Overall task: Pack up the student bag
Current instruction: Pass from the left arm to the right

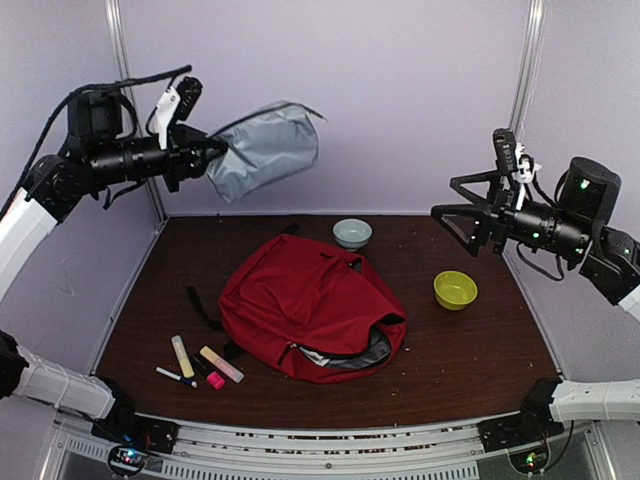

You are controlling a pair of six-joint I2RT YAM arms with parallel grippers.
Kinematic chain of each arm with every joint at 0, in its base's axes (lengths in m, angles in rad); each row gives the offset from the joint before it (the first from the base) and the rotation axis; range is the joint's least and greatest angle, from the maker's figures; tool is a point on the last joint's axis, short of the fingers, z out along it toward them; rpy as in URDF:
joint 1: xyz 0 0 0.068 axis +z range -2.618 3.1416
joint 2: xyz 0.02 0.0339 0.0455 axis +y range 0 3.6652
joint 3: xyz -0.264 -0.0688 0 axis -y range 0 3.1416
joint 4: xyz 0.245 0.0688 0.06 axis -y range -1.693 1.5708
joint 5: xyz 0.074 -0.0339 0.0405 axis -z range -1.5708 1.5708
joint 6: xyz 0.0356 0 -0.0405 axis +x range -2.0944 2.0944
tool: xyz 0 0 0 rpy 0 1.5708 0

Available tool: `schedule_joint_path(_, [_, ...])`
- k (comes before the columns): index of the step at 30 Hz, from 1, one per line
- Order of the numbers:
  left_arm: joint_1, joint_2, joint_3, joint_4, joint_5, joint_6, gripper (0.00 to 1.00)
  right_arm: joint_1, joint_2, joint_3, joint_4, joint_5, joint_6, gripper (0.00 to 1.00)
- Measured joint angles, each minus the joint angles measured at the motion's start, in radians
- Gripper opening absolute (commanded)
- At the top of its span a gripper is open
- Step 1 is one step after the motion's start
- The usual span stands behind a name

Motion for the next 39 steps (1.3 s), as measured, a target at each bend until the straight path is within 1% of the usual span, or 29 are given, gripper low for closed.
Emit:
schedule_joint_path(3, [-0.111,-0.006,-0.097,-0.061,-0.012,0.024,0.0,0.002,-0.01,0.022,-0.012,-0.08,-0.037,1.0])
schedule_joint_path(6, [-0.203,0.013,-0.173,-0.131,-0.034,0.032,0.0,0.011,-0.007,0.044,-0.021,-0.111,-0.053,1.0])
schedule_joint_path(9, [-0.251,0.044,-0.201,-0.167,-0.054,0.026,0.0,0.016,0.017,0.05,-0.011,-0.128,-0.03,0.98])
schedule_joint_path(11, [-0.281,0.067,-0.202,-0.171,-0.064,0.022,0.0,0.023,0.05,0.048,0.026,-0.159,0.004,0.98])
schedule_joint_path(14, [-0.338,0.098,-0.202,-0.166,-0.077,0.024,0.0,0.07,0.127,0.046,0.071,-0.177,0.024,0.98])
schedule_joint_path(17, [-0.396,0.123,-0.202,-0.161,-0.079,0.028,0.0,0.145,0.237,0.066,0.037,-0.155,-0.022,0.99])
schedule_joint_path(21, [-0.436,0.131,-0.202,-0.156,-0.069,0.027,0.0,0.248,0.39,0.142,-0.08,-0.093,-0.127,1.0])
schedule_joint_path(25, [-0.445,0.116,-0.229,-0.126,-0.051,0.026,0.0,0.338,0.462,0.196,-0.196,0.0,-0.238,1.0])
schedule_joint_path(26, [-0.445,0.107,-0.245,-0.116,-0.047,0.026,0.0,0.355,0.472,0.2,-0.214,0.023,-0.255,0.98])
schedule_joint_path(27, [-0.445,0.097,-0.261,-0.108,-0.042,0.023,0.0,0.365,0.479,0.202,-0.225,0.039,-0.269,0.93])
schedule_joint_path(28, [-0.445,0.087,-0.277,-0.098,-0.036,0.021,0.0,0.373,0.488,0.205,-0.24,0.055,-0.285,0.84])
schedule_joint_path(29, [-0.445,0.075,-0.293,-0.089,-0.029,0.018,0.0,0.376,0.5,0.211,-0.256,0.069,-0.295,0.7])
schedule_joint_path(32, [-0.445,0.038,-0.333,-0.056,-0.013,0.011,0.0,0.386,0.547,0.237,-0.296,0.093,-0.312,0.2])
schedule_joint_path(33, [-0.445,0.026,-0.347,-0.041,-0.007,0.008,0.0,0.389,0.557,0.242,-0.306,0.098,-0.313,0.01])
schedule_joint_path(37, [-0.448,-0.02,-0.409,0.023,0.018,-0.004,0.0,0.406,0.556,0.244,-0.312,0.119,-0.296,0.0])
schedule_joint_path(38, [-0.45,-0.03,-0.422,0.043,0.024,-0.009,0.17,0.41,0.546,0.242,-0.313,0.128,-0.283,0.0])
schedule_joint_path(39, [-0.452,-0.036,-0.43,0.063,0.026,-0.014,0.54,0.414,0.536,0.237,-0.309,0.13,-0.274,0.0])
